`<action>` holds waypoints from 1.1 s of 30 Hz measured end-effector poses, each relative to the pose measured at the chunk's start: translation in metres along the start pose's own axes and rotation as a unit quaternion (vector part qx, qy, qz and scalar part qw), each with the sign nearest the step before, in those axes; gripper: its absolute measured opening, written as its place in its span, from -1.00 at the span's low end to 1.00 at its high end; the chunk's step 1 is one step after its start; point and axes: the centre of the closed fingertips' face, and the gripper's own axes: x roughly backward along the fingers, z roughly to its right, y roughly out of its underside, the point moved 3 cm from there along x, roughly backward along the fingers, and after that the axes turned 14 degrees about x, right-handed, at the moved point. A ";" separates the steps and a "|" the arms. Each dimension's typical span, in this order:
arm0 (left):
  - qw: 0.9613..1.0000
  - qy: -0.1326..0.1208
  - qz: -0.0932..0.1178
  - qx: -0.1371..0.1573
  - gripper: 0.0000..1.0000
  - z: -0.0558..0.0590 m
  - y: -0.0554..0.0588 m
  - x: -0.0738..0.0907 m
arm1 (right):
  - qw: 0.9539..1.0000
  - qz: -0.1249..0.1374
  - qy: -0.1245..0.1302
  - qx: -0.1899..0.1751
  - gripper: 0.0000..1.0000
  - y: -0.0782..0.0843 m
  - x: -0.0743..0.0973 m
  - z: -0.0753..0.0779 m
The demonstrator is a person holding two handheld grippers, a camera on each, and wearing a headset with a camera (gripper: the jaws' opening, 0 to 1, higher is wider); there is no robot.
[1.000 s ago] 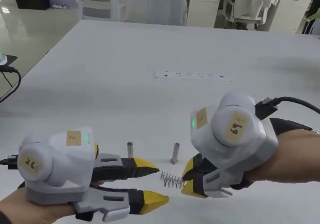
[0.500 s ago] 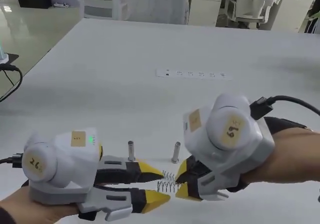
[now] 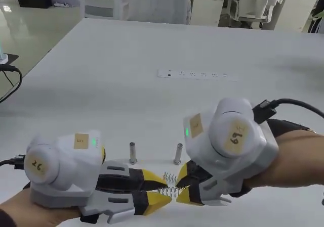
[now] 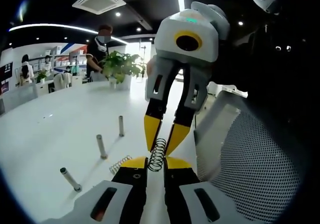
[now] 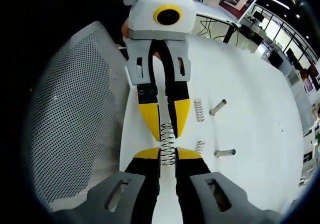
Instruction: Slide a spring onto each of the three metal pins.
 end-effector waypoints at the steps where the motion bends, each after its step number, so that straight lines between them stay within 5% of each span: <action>1: 1.000 0.000 0.000 0.000 -0.91 0.000 0.000 0.000 | 1.000 0.001 0.000 0.000 -0.83 0.000 0.000 0.000; 23: 1.000 0.017 -0.003 -0.005 -0.96 0.005 -0.002 0.001 | 1.000 0.007 -0.008 -0.007 -0.81 0.001 -0.004 -0.002; 33: 0.999 0.031 0.018 0.000 -0.96 0.012 -0.013 0.005 | 1.000 0.005 -0.013 -0.018 -0.78 0.007 -0.007 -0.005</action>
